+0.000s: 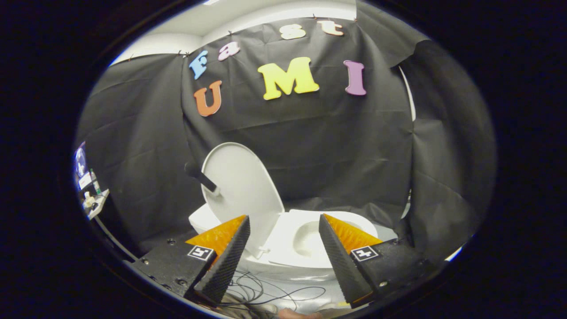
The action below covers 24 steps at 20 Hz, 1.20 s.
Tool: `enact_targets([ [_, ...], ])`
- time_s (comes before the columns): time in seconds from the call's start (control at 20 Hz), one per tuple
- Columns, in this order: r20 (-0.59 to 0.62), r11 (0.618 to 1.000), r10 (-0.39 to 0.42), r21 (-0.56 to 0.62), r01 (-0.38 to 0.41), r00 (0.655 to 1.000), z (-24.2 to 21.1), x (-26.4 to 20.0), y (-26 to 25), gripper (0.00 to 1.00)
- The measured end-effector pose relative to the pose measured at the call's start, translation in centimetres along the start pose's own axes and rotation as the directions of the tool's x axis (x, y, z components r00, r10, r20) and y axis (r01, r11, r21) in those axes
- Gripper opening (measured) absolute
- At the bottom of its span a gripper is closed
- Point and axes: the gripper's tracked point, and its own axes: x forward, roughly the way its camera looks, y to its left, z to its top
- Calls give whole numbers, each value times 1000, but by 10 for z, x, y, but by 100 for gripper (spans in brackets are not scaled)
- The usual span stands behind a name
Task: Open the toilet lid.
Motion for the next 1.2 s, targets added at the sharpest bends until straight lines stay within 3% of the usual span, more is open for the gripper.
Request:
enact_targets([
  [0.5,146,993,-101,-40,108,984,-27,-49,-96,98],
  [0.9,279,991,-137,41,131,950,-39,-77,-142,98],
  [1.2,324,997,-40,-55,61,945,-46,-82,-115,100],
])
